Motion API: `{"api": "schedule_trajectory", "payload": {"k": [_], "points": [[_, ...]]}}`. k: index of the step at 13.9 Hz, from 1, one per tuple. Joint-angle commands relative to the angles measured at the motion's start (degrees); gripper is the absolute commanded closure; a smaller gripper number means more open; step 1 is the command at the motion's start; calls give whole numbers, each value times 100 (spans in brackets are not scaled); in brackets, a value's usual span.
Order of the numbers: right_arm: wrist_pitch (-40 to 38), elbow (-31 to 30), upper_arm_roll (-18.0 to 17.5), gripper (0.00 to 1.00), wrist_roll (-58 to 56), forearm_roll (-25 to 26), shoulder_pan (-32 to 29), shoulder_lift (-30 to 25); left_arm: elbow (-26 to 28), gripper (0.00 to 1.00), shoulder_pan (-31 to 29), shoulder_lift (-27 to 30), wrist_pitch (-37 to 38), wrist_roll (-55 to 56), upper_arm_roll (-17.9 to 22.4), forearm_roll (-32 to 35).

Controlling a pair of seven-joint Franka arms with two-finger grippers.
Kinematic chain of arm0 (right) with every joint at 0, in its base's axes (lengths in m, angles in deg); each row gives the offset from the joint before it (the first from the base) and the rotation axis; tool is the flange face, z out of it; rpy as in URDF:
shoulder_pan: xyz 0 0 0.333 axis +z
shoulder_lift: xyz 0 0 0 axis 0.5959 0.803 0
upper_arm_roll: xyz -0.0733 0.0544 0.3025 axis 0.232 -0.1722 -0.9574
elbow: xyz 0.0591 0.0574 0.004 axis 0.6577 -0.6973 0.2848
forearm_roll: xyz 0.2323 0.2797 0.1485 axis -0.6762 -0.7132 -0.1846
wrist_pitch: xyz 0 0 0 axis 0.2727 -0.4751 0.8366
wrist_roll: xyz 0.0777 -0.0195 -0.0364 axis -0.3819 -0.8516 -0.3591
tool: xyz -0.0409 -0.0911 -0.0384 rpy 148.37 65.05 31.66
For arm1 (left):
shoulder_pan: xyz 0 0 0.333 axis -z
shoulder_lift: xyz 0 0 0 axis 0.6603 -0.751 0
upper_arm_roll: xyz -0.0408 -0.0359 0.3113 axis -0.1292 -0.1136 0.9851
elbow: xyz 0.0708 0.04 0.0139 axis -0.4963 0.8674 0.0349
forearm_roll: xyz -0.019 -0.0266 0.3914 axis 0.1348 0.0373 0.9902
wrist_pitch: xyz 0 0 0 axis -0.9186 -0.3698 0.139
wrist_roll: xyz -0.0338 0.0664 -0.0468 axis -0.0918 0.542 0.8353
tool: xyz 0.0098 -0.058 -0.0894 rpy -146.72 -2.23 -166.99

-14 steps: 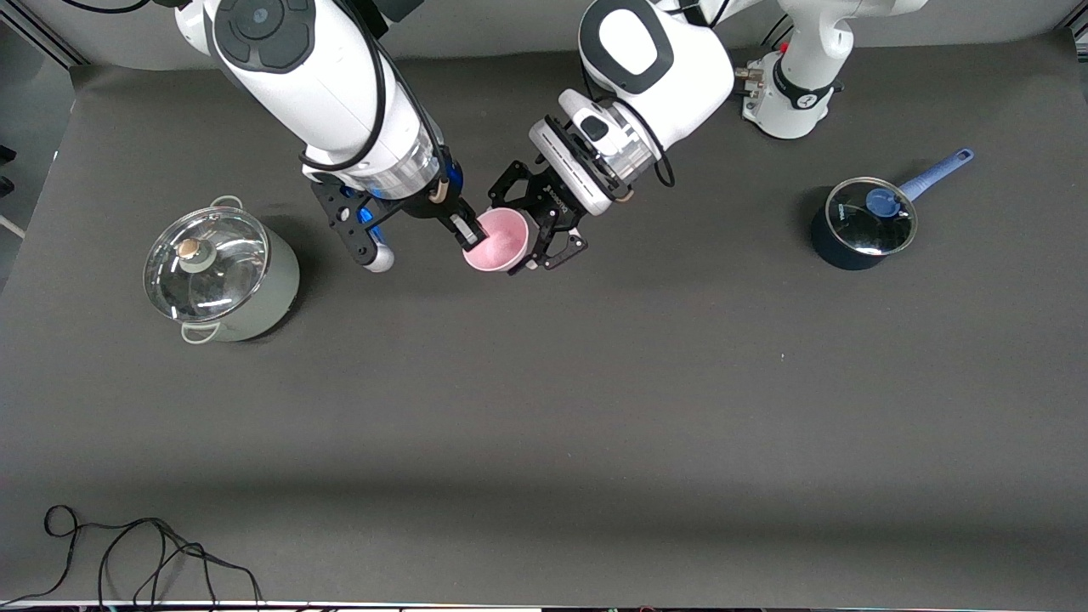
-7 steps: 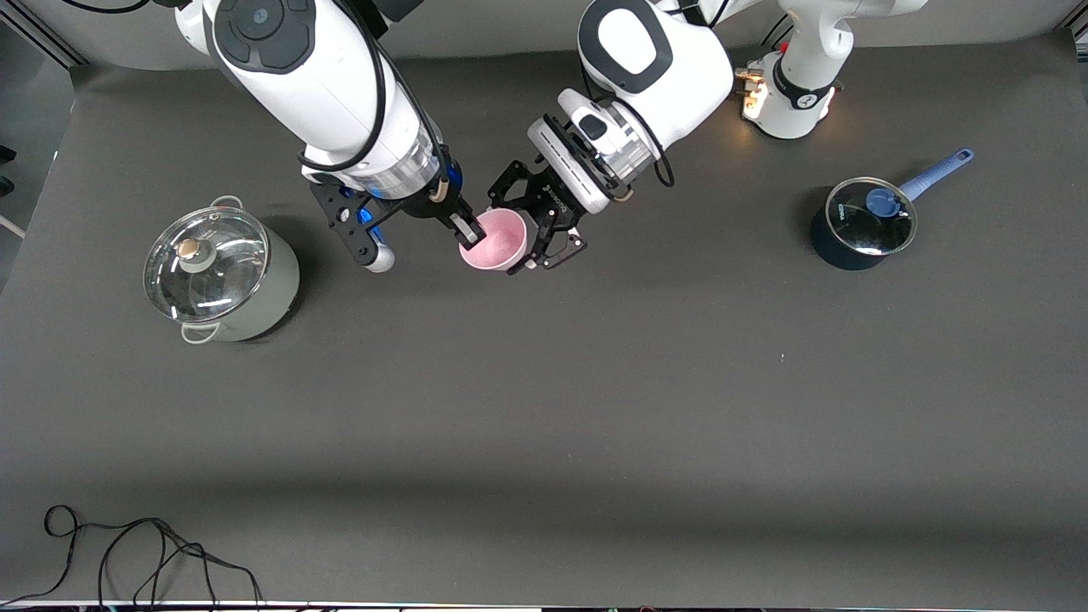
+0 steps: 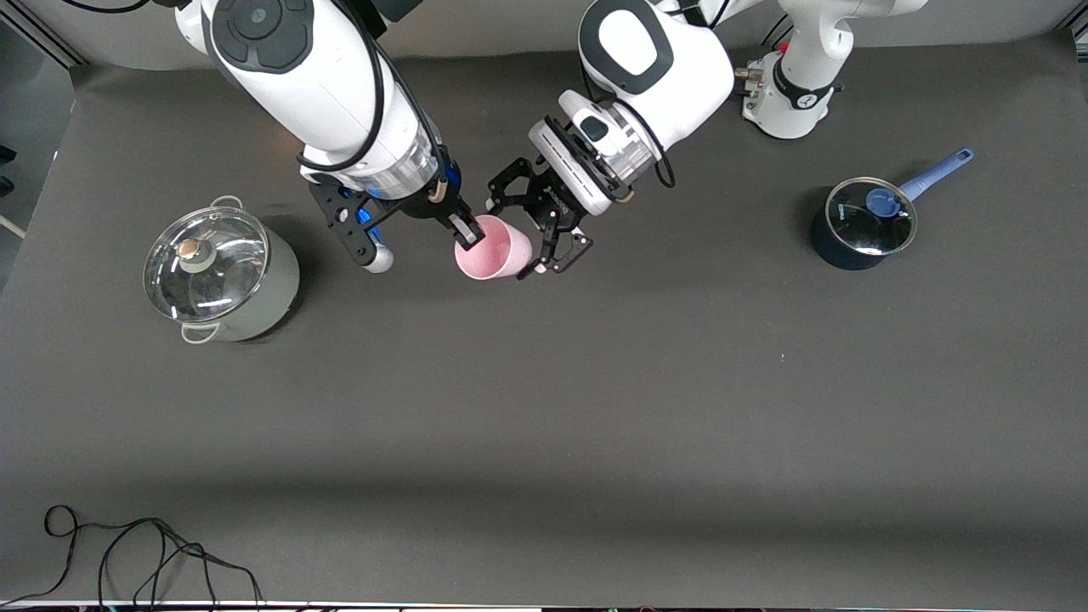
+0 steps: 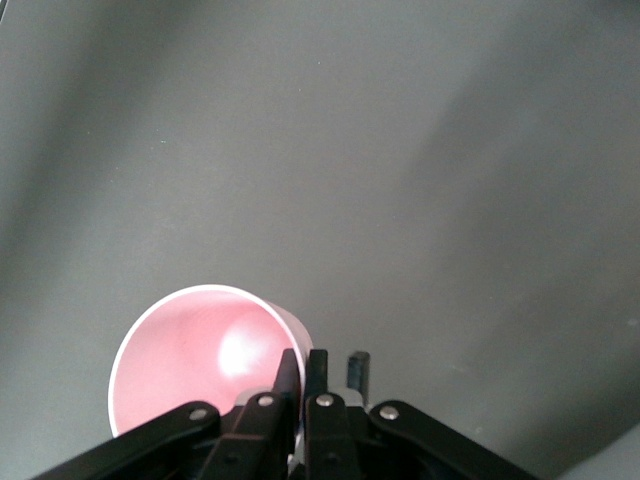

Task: Transfer pink cup from left to right arm
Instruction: 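Open the left gripper and withdraw it while the right gripper holds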

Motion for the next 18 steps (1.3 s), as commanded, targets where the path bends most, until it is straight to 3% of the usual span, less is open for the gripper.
{"api": "schedule_trajectory", "payload": {"k": [1,4,10,14,18], "points": [[-13,123,27,100,62,51,28,16,-100,1,108,-87,-95,145,40,18],[-13,123,62,100,-173,51,2,-1,-74,1,99,-166,-95,145,49,18],[-92,36,412,100,-2815,411,-112,-124,145,1,-137,-351,-86,145,234,27],[-441,-131,1088,100,-4898,429,-121,-186,444,1,-1085,-237,465,154,85,45],[-628,-771,1984,100,-7420,412,-121,-536,1102,1,-2718,-149,2134,92,-511,211]]}}
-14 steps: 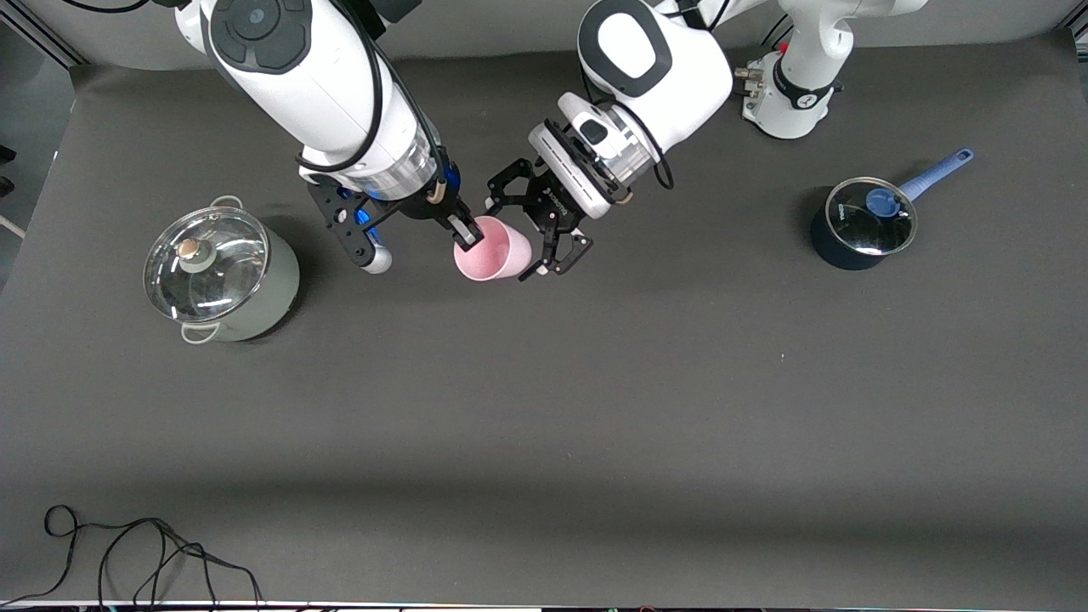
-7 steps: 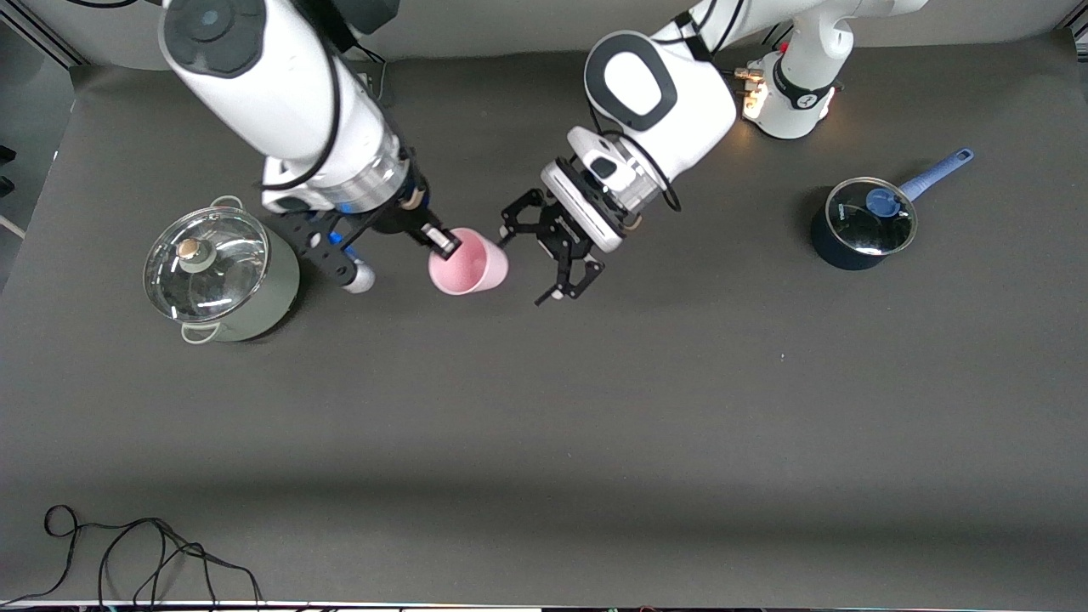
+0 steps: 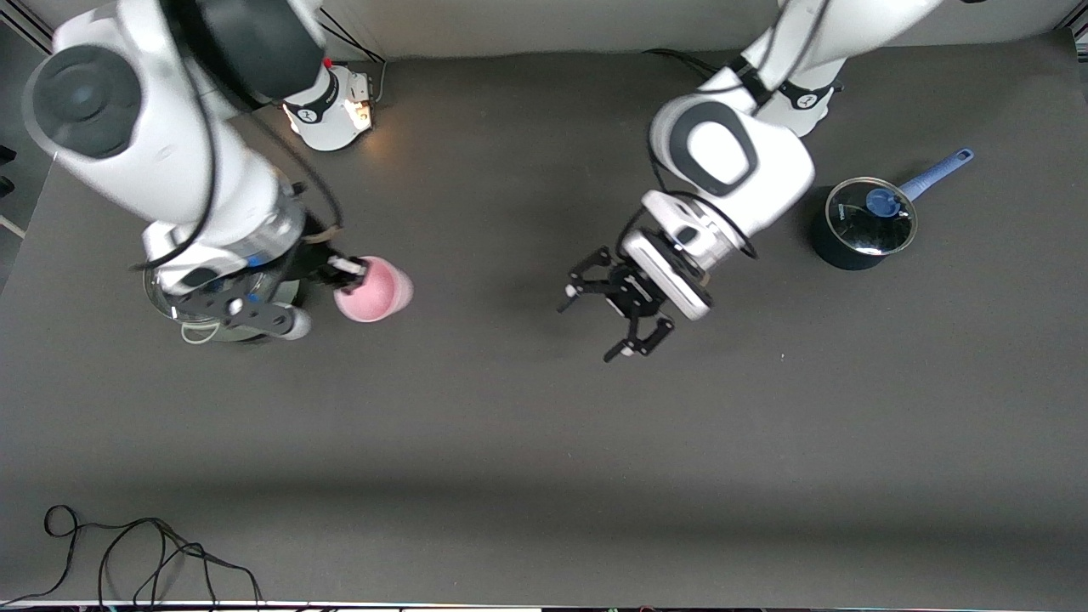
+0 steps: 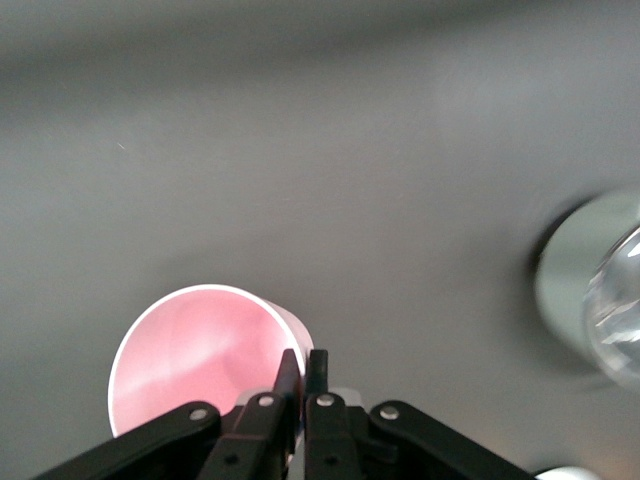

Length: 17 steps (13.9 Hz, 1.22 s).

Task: Transfer pink cup from left to right arm
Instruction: 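Open the left gripper and withdraw it while the right gripper holds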

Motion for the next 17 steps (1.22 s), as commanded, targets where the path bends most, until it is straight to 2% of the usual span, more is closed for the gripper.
{"api": "schedule_trajectory", "payload": {"k": [1,3,7,11,13,15,17], "points": [[4,-795,564,100,-1632,81,78,-483,715,1,-1272,252,992,44,-602,236],[178,-1226,881,100,-2119,98,87,-614,1006,1,-1923,252,1905,53,-701,578],[1380,-2534,944,100,-2261,134,95,-966,1218,1,-2584,243,3058,402,-640,1394],[2742,-3756,953,100,-2252,116,95,-958,1043,0,-3234,243,4420,2667,-604,3536],[3297,-4363,953,100,-2252,116,95,-967,920,0,-3629,260,5175,3556,-604,4390],[3597,-4759,1031,100,-2156,72,87,-958,718,0,-3973,330,6089,4355,-604,5286],[3704,-4875,1128,100,-2112,-94,69,-879,193,0,-4132,410,7116,5628,-604,6507]]}}
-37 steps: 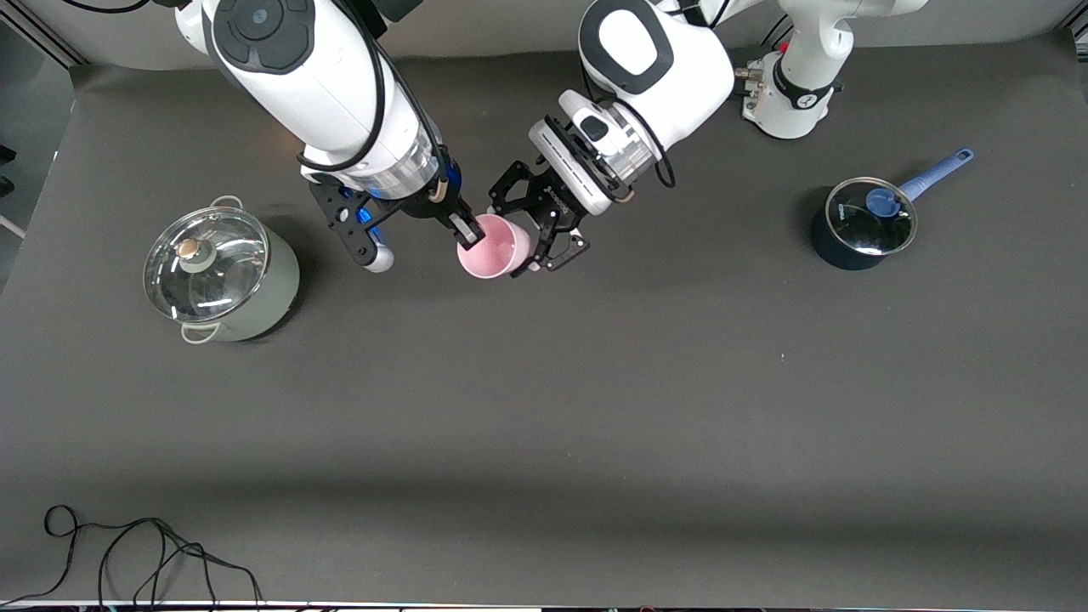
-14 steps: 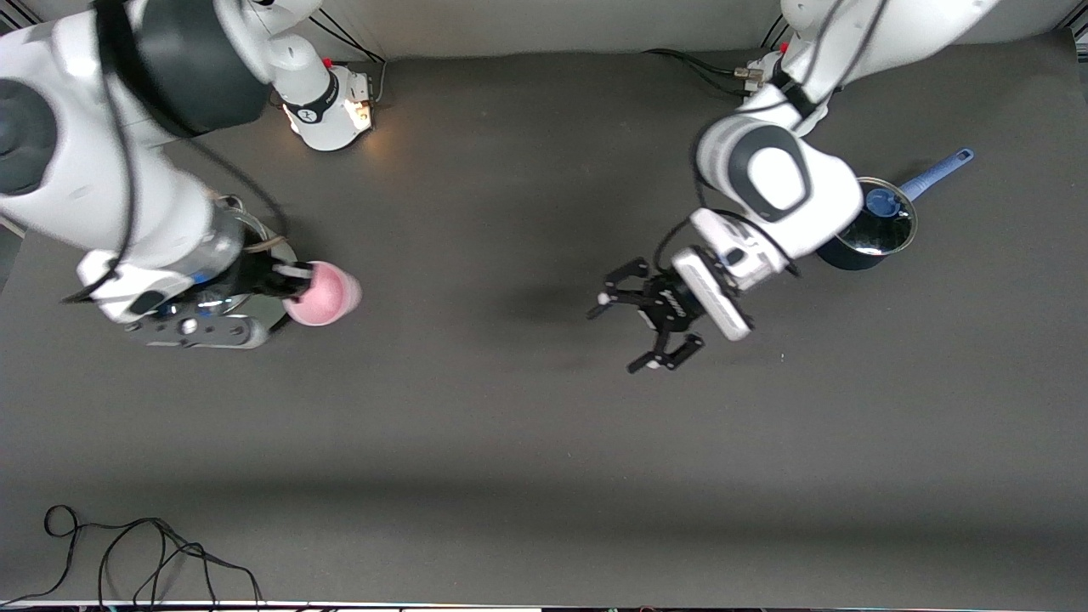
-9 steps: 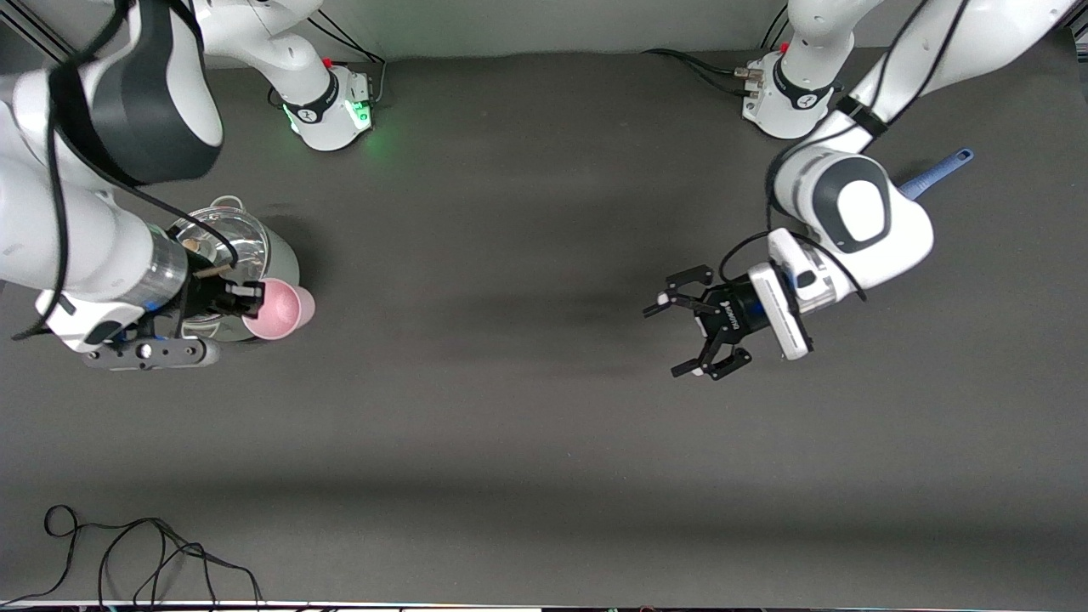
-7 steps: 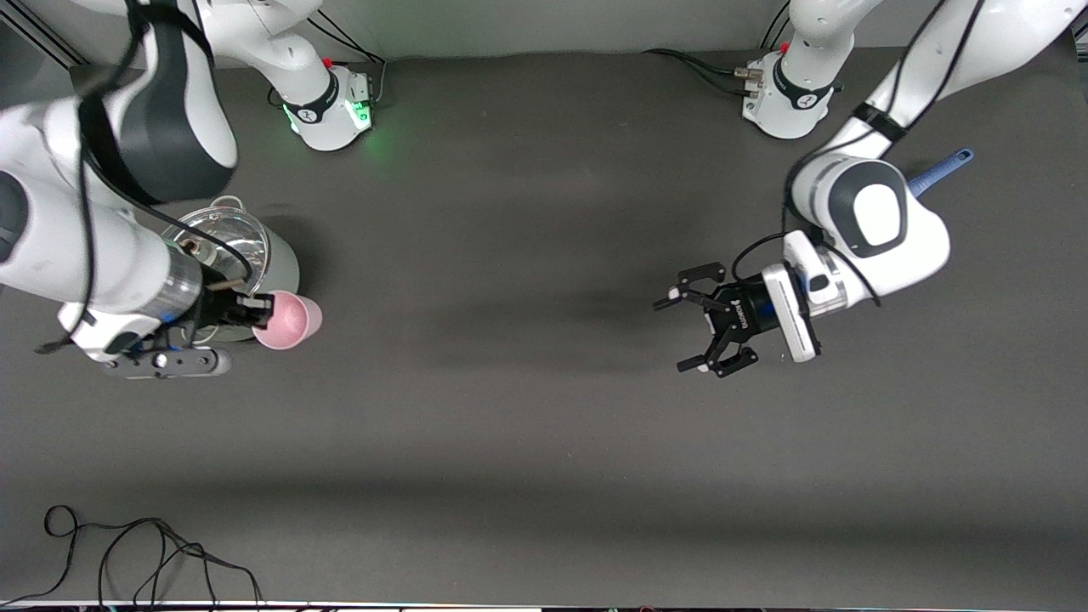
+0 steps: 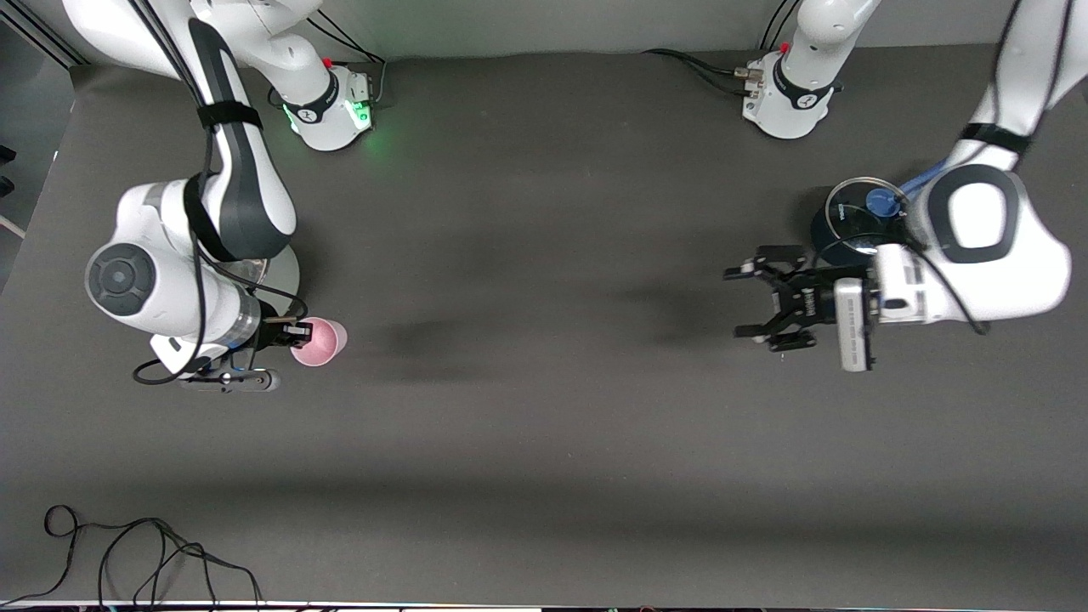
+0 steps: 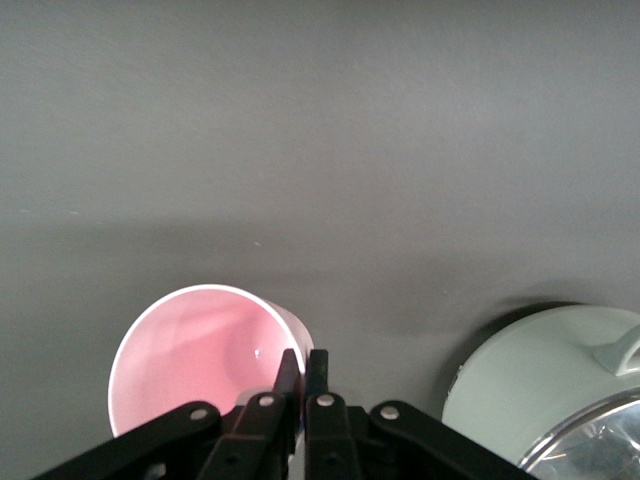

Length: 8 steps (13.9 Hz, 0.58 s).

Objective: Transfer pink cup from left to right arm

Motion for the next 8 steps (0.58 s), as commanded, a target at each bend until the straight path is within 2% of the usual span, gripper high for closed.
{"api": "schedule_trajectory", "payload": {"k": [1,4,7,8], "points": [[172,-317,167,100,136,-248,47,-81,-797,0,-135,295,1300,1755,-28,1400],[278,-317,212,100,671,-540,64,296,-1678,0,-21,304,2419,3164,-71,2913],[602,-344,220,100,814,-540,38,613,-2197,0,-64,347,3062,3581,-133,3689],[673,-352,221,100,814,-540,20,675,-2251,0,-99,574,3081,3799,-81,3943]]}}
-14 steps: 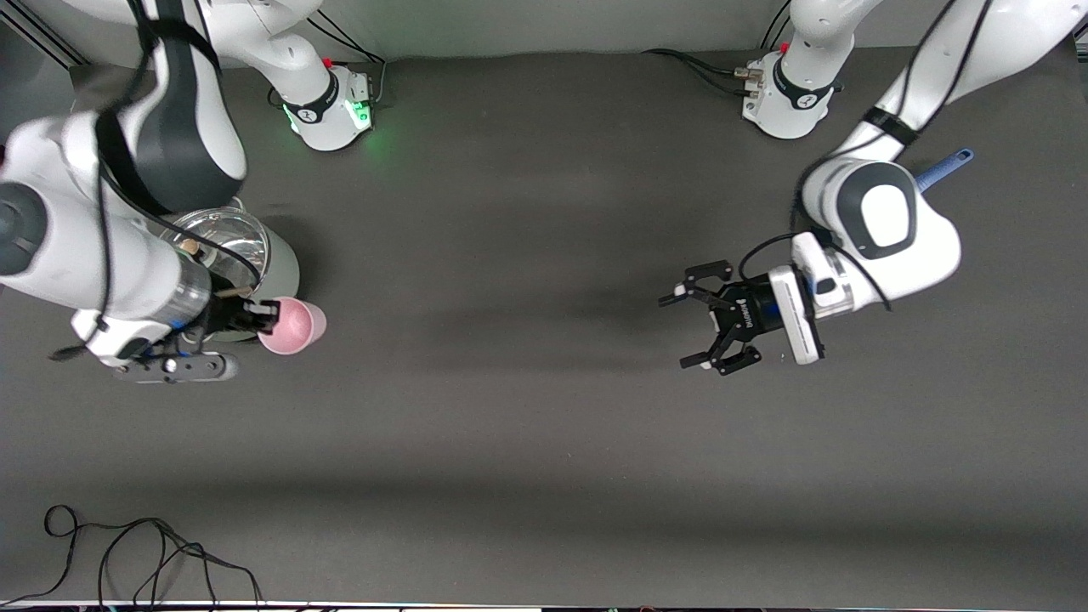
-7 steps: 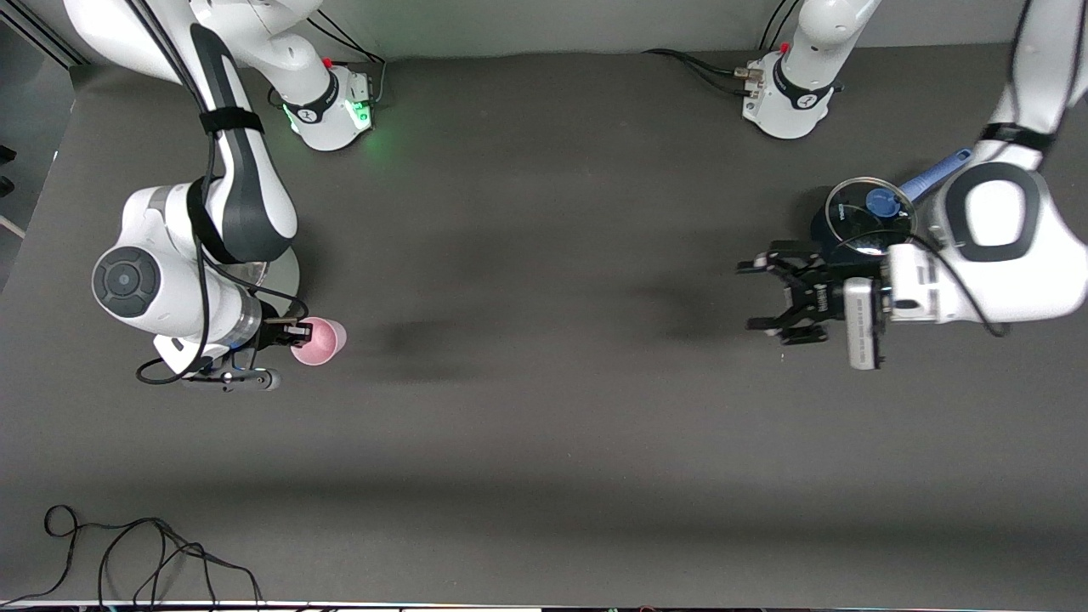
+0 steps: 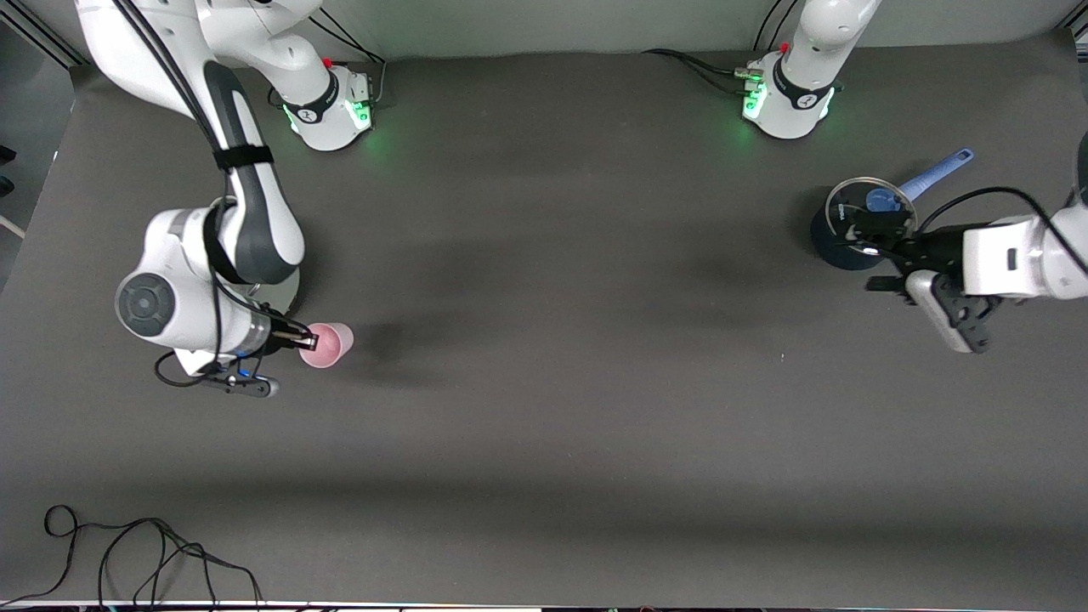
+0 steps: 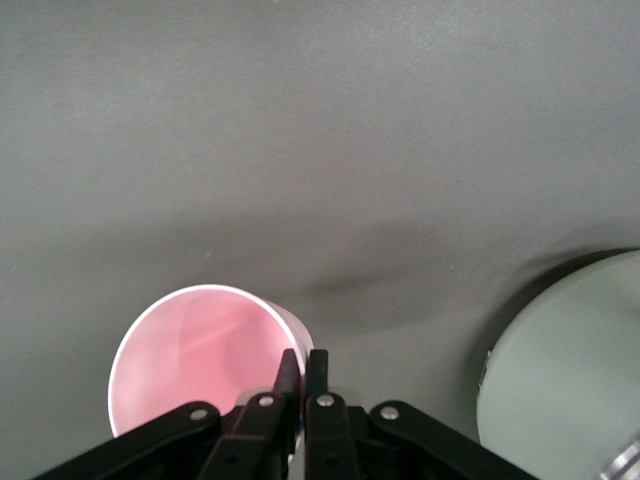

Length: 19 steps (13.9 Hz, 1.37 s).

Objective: Transfer pink cup from left to right arm

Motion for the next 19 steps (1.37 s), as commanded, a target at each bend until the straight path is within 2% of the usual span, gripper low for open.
{"api": "schedule_trajectory", "payload": {"k": [1,4,7,8,9,10,12,15,18,19], "points": [[321,-53,81,100,125,-92,14,217,-239,0,25,511,251,582,107,659],[945,-264,90,100,28,-92,-48,411,-248,0,7,926,269,1370,142,1346],[990,-265,90,100,19,-92,-66,438,-257,0,-106,988,454,2463,247,1426],[973,-265,90,92,19,-92,-74,412,-240,0,-133,997,331,2482,256,1444],[938,-265,99,26,28,-92,-74,351,-205,0,-151,1032,226,2552,257,1522],[798,-256,133,0,28,-92,-127,219,-100,0,-151,1189,164,2561,257,1645],[421,-177,151,0,28,-92,-241,-70,260,0,-221,1610,-169,2675,265,1646],[-176,41,186,0,46,-92,-233,-484,437,0,-239,1788,-294,2904,248,1602],[-1291,717,300,0,116,-92,-215,-792,446,0,-248,1876,-303,2817,274,1585],[-1651,972,336,0,107,-92,-224,-845,429,0,-195,1858,-303,2807,396,1576]]}}
